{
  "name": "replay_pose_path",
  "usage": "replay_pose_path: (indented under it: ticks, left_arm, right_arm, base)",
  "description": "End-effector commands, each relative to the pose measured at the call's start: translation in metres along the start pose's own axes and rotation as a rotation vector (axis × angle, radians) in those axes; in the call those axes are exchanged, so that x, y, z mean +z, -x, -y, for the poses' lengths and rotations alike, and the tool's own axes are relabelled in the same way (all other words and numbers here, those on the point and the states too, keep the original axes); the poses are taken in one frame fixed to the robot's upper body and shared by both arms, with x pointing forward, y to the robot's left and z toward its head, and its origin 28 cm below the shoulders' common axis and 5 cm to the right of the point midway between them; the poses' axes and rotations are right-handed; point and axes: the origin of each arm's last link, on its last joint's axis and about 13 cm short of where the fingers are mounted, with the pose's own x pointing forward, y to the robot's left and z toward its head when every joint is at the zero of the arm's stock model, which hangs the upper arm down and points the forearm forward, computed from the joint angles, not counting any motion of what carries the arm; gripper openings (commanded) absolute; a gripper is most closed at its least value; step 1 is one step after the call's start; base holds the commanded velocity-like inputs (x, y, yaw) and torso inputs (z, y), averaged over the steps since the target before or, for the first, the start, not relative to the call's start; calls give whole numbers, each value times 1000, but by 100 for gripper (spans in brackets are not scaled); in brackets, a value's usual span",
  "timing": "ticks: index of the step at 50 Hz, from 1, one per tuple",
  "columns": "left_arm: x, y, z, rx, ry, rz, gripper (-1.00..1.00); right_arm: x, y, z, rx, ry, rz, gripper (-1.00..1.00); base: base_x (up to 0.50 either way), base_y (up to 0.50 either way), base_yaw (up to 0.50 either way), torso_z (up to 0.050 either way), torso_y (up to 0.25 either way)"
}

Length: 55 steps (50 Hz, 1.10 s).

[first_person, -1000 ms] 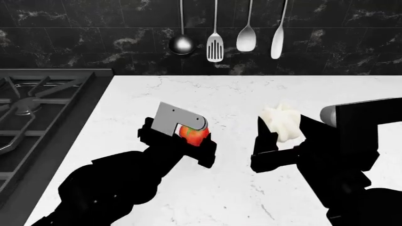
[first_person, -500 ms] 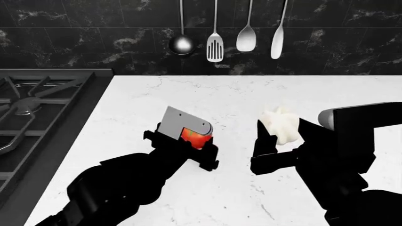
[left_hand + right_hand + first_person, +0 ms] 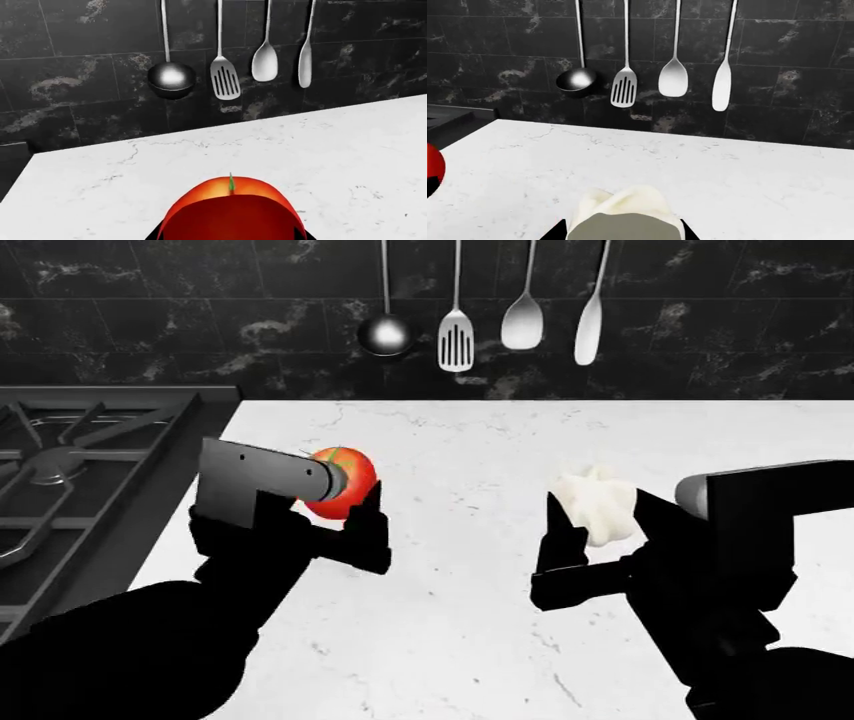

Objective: Place both pans onto different burners. Then place the tomato and the dumpling on different pans.

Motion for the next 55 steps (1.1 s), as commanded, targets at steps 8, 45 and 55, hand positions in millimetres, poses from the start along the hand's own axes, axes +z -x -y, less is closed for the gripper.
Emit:
replay_pose_path:
  ticks: [8, 45, 55]
  left_arm:
    - [2, 70, -18, 116, -56, 114, -100]
    - [17, 76, -26, 149, -81, 160, -100]
    - [18, 76, -27, 158, -81, 168, -100]
  right_arm:
    - [4, 6, 0, -10, 31, 31, -100]
    - [7, 7, 2, -11, 15, 52, -100]
    - [8, 6, 1, -7, 22, 55, -100]
  base:
    - [-307, 94, 0, 0, 0]
    - [-100, 285, 0, 0, 0]
    - [0, 500, 0, 0, 0]
